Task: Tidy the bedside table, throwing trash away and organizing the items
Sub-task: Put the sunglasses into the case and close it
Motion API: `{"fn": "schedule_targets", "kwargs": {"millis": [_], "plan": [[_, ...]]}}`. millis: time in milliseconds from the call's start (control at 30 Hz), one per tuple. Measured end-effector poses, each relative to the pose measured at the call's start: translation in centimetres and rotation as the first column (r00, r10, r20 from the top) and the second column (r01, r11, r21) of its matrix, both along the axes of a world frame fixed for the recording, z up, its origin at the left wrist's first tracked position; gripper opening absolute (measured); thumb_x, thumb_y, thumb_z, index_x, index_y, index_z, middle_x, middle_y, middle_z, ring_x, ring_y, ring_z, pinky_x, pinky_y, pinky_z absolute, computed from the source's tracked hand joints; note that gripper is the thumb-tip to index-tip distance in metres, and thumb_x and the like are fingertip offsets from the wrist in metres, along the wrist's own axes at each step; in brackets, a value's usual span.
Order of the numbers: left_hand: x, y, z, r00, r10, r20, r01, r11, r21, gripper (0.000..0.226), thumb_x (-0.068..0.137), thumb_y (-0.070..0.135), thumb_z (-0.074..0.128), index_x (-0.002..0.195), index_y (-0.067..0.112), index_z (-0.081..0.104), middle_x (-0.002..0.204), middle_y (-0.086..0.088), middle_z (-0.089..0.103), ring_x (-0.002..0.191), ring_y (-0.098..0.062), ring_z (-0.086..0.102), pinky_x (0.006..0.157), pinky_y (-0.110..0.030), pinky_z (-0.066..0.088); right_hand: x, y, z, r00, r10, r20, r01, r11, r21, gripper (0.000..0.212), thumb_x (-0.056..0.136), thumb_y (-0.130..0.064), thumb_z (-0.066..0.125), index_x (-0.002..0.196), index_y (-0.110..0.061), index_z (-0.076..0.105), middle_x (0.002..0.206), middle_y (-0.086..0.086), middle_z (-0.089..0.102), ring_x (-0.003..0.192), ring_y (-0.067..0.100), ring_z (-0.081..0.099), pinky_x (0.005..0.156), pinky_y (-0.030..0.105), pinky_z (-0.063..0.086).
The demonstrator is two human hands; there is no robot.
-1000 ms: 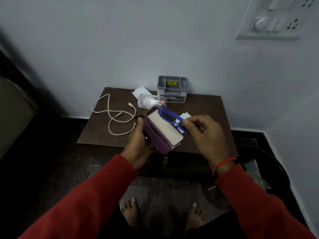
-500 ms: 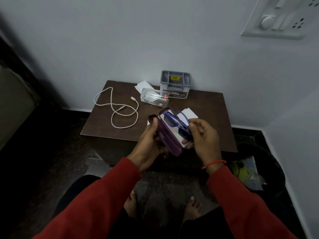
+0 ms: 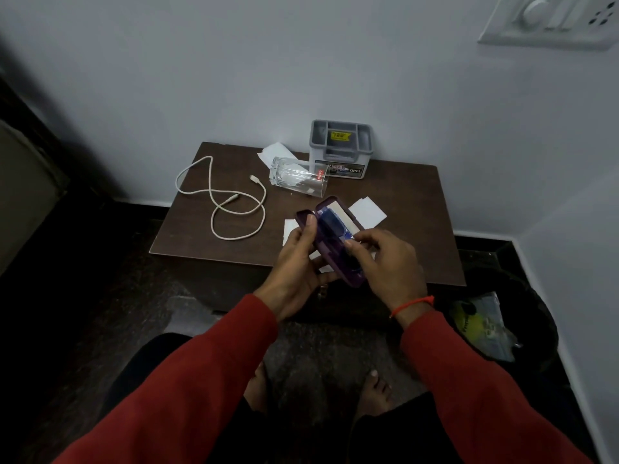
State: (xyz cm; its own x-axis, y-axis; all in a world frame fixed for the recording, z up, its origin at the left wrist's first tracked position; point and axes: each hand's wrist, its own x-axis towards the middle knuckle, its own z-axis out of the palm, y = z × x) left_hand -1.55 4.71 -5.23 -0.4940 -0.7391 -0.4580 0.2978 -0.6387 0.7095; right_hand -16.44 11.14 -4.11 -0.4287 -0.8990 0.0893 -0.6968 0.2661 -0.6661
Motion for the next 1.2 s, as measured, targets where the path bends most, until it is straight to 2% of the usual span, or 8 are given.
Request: {"fn": "schedule_targets", "kwargs": {"millis": [300,467,567,667,833,967,1067,1200], "plan": [[0.1,-0.1,0.0,0.999,-0.019,0.045,0.023,0.996,-0.090,0.044,0.100,0.050,0.054,0.131,0.019,0.056,0.131,-0.016,0.069,0.105,-0.031,0.074,0.080,-0.049,0.061,-0.9,-0.2,0.3,0.982,-0.074,-0.173,0.062,0.995,-0.073,0.022,0.094,-0.041,0.060,0.094,-0.021,0.070,0.098,-0.002,0.064,0.093,0.017,0.059,0.076,0.037,0.053],[0.1,0.2,0.0,0.994,-0.049,0.098,0.061,0.990,-0.124,0.050,0.097,0.050,0.059,0.132,0.015,0.053,0.123,-0.013,0.073,0.102,-0.033,0.074,0.080,-0.050,0.062,-0.9,0.0,0.0,0.967,0.031,-0.252,-0.025,0.999,0.029,0.027,0.091,-0.040,0.064,0.115,-0.027,0.061,0.109,0.001,0.057,0.103,0.019,0.053,0.086,0.040,0.051],[0.1,0.2,0.3,0.990,-0.052,0.130,0.069,0.989,-0.132,0.049,0.095,0.052,0.061,0.128,0.017,0.055,0.115,-0.010,0.074,0.091,-0.028,0.076,0.069,-0.042,0.061,-1.1,-0.2,-0.2,0.993,0.041,-0.115,-0.035,0.998,0.059,0.044,0.087,-0.046,0.068,0.127,-0.033,0.054,0.119,0.001,0.045,0.110,0.016,0.043,0.095,0.036,0.042],[0.1,0.2,0.4,0.990,-0.035,0.139,0.051,0.992,-0.114,0.051,0.095,0.053,0.061,0.128,0.015,0.056,0.121,-0.014,0.073,0.092,-0.028,0.075,0.069,-0.043,0.061,-1.5,-0.4,-0.6,0.981,-0.023,0.192,0.017,0.999,0.032,0.042,0.091,-0.051,0.061,0.128,-0.033,0.055,0.123,0.000,0.048,0.112,0.015,0.049,0.099,0.036,0.044],[0.1,0.0,0.5,0.983,-0.007,0.181,0.025,0.995,-0.101,0.063,0.077,0.059,0.069,0.122,0.018,0.054,0.111,-0.015,0.074,0.086,-0.027,0.076,0.066,-0.043,0.062,-1.0,-0.1,-0.1,0.674,-0.061,0.737,-0.023,0.994,0.103,0.014,0.099,-0.029,0.058,0.101,-0.021,0.070,0.095,0.000,0.072,0.084,0.018,0.071,0.073,0.046,0.063],[0.2,0.0,0.6,0.956,0.031,0.293,0.005,0.993,-0.122,0.078,0.073,0.061,0.071,0.133,0.016,0.046,0.096,-0.009,0.074,0.079,-0.020,0.075,0.058,-0.035,0.061,-0.1,-0.3,-0.6,0.598,-0.059,0.799,-0.057,0.992,0.116,0.003,0.095,-0.019,0.065,0.097,-0.018,0.066,0.086,-0.003,0.074,0.069,0.013,0.073,0.053,0.035,0.060],[-0.2,0.1,0.4,0.922,0.130,0.364,-0.068,0.982,-0.179,0.062,0.086,0.051,0.072,0.129,0.018,0.043,0.094,-0.003,0.071,0.064,-0.009,0.070,0.048,-0.026,0.055,1.3,-0.5,-1.1,0.617,-0.014,0.787,-0.096,0.991,0.093,0.017,0.094,-0.032,0.064,0.096,-0.016,0.071,0.087,0.003,0.075,0.077,0.020,0.071,0.070,0.045,0.060],[-0.2,-0.3,-0.2,0.893,0.280,0.351,-0.205,0.950,-0.234,0.070,0.073,0.053,0.085,0.121,0.024,0.042,0.112,-0.005,0.069,0.088,-0.014,0.070,0.079,-0.034,0.060,3.2,-0.5,-1.3,0.540,0.079,0.838,-0.208,0.977,0.042,0.044,0.091,-0.053,0.059,0.096,-0.011,0.074,0.096,0.018,0.072,0.085,0.029,0.066,0.085,0.062,0.053]]}}
